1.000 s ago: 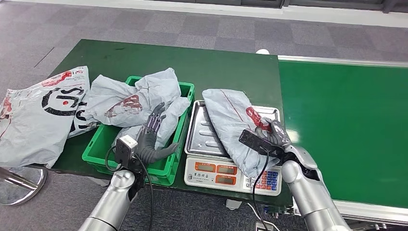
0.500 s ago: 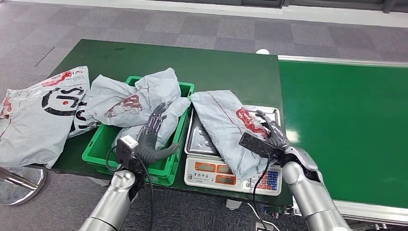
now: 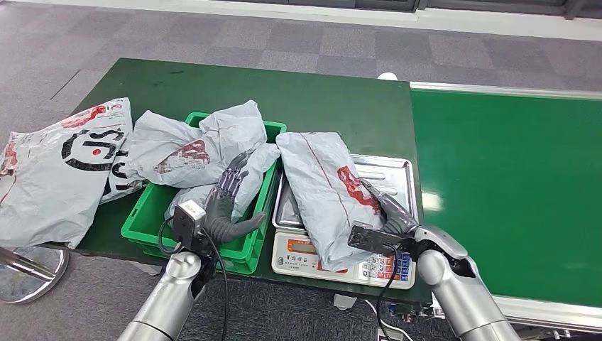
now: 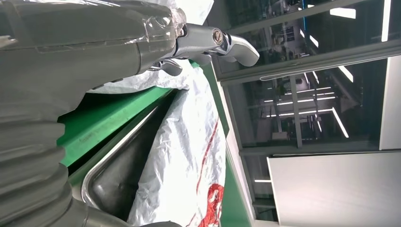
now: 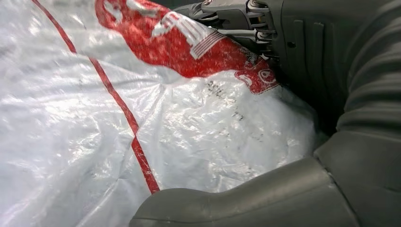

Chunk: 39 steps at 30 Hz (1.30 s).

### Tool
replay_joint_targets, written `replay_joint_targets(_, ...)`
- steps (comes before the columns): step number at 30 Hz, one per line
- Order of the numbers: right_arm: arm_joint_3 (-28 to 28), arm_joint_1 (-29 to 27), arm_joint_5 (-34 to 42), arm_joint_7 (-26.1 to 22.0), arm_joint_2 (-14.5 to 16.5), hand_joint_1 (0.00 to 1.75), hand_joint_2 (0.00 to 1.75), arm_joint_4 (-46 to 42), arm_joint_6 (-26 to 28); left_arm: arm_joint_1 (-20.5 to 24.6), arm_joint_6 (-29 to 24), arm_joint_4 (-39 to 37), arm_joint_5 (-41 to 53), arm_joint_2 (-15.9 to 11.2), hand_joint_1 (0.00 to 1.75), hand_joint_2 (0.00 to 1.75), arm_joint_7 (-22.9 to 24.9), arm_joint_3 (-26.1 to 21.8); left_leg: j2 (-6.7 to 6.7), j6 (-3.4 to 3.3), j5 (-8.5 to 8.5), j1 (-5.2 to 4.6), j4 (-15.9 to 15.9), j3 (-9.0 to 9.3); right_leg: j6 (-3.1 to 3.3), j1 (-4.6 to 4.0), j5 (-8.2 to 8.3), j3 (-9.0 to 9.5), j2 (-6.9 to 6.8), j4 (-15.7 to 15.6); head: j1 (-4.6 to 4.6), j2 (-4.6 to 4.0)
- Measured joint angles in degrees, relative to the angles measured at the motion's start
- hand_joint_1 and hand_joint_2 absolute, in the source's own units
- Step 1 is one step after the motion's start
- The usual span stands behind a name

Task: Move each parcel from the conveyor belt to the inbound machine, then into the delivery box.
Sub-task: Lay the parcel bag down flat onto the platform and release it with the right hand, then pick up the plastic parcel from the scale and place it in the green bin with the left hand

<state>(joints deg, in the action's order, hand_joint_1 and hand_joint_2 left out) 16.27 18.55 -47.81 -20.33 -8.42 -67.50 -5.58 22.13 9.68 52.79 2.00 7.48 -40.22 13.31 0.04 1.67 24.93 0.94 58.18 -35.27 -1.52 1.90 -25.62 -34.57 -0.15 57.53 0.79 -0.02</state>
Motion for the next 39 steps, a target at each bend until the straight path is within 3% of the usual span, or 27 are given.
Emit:
replay_joint_targets(3,0.0,-0.6,1.7,-0.7,-1.0,0.00,1.75,-1.4,1.7,-0.1,0.9,0.1,-1.0,0.0,0.00,1.75,0.0,0.0,-0.01,0.00,0.00,0.00,0.0,-0.01,0.00,0.00,0.00,0.00,-0.01,0.0,0.00,0.00)
replay_joint_targets(8,-3.1,-4.2,1.9,1.7,-2.2,0.00,1.75,-8.7,12.2,-1.1,2.3,4.2,-1.7,0.1,0.00,1.75,0.0,-1.3,-0.03,0.00,0.05,0.00,0.0,-0.05,0.00,0.00,-0.02,-0.02,-0.03,0.0,0.00,0.00)
replay_joint_targets(16,-12.5,-9.9,9.0,-2.7,-0.5,0.00,1.75,-23.7,25.7,-0.2,-2.5,12.6,-0.7,1.6,0.00,1.75,0.0,-1.6,-0.04,-0.01,0.11,0.00,0.0,-0.07,-0.02,0.00,-0.09,-0.03,-0.05,0.0,0.00,0.00)
replay_joint_targets(24,-16.8,-11.6,11.1,-5.4,1.3,0.00,1.75,-29.3,30.3,3.0,-2.5,15.3,0.5,2.8,0.00,1.75,0.0,-0.7,0.01,0.00,0.10,0.00,0.0,-0.01,-0.01,0.01,-0.07,-0.02,-0.01,0.0,0.00,0.01)
replay_joint_targets(28,-17.6,-11.5,12.2,-7.7,2.6,0.00,1.75,-31.2,33.6,5.7,-1.4,12.8,2.7,3.5,0.00,1.75,0.0,1.8,-0.01,0.00,0.10,-0.01,0.0,-0.01,-0.01,0.01,-0.07,0.01,-0.02,0.0,0.00,0.00)
replay_joint_targets(39,-17.8,-11.5,12.5,-8.1,4.1,0.00,1.75,-33.6,34.2,8.6,-1.4,8.3,3.4,5.2,0.00,1.75,0.0,4.4,0.01,0.00,0.11,-0.01,0.0,-0.01,-0.01,0.01,-0.07,-0.02,0.03,0.0,0.00,0.00)
